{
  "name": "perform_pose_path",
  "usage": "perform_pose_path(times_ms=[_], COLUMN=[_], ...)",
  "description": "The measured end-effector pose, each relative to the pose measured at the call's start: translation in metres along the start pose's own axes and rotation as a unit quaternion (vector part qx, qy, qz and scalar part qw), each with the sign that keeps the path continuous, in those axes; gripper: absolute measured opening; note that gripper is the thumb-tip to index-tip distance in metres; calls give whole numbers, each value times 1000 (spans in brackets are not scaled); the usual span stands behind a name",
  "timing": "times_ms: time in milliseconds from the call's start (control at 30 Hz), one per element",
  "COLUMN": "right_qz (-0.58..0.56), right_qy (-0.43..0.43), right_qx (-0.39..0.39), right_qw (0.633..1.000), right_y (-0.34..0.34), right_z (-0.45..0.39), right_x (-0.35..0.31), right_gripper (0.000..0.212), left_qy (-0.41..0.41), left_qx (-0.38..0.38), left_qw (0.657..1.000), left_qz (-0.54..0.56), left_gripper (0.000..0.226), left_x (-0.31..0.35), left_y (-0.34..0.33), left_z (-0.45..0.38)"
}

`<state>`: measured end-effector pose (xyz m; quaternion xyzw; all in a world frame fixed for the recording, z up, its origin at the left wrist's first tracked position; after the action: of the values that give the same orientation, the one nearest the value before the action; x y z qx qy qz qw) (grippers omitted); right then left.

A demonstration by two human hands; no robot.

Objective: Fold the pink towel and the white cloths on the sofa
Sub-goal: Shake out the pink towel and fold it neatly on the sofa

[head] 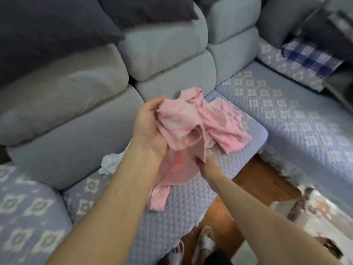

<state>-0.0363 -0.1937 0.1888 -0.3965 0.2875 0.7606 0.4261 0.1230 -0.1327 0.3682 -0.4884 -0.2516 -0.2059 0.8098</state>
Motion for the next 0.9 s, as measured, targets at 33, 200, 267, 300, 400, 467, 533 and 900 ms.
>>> perform_pose_path(times_ms=[33, 200, 267, 300, 400, 467, 533, 900], right_qz=[9, 59, 136, 157, 166, 114, 92, 427], right_qy=[14, 97, 136, 142, 145, 123, 112, 256], right_qx=[17, 204, 205, 193, 138, 86, 39, -16], right_qw=[1000, 972, 960, 958, 966, 982, 989, 867], right_y=[4, 94, 111, 114, 93, 60, 23, 24], right_z=[12, 43, 63, 70, 90, 101, 107, 81], right_x=[-6, -68, -106, -119, -143, -148, -151, -179], right_gripper=[25, 38, 27, 23, 25, 23, 18, 24], left_qy=[-1, 22, 68, 88, 64, -26, -43, -126], left_qx=[15, 220, 299, 338, 356, 147, -33, 113], left_qw=[1000, 940, 866, 788, 504, 580, 647, 783], left_qz=[-20, -259, -396, -506, -784, -801, -760, -599], left_gripper=[44, 17, 30, 41, 65, 87, 115, 27], left_x=[10, 60, 64, 66, 54, -10, -84, -29], left_y=[4, 107, 181, 218, 224, 156, 75, 85], left_z=[8, 25, 24, 22, 20, 5, 10, 11])
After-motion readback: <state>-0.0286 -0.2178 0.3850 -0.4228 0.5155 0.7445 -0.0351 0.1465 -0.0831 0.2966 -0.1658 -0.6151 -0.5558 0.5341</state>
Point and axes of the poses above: each hand's wrist, its own z-axis away from the middle knuckle, its own y-axis out of the back of the hand, x = y × z, the point moved 9 cm from there along -z, towards the middle knuckle, and after that the axes turned 13 degrees about -z, right-handed, at the moved point
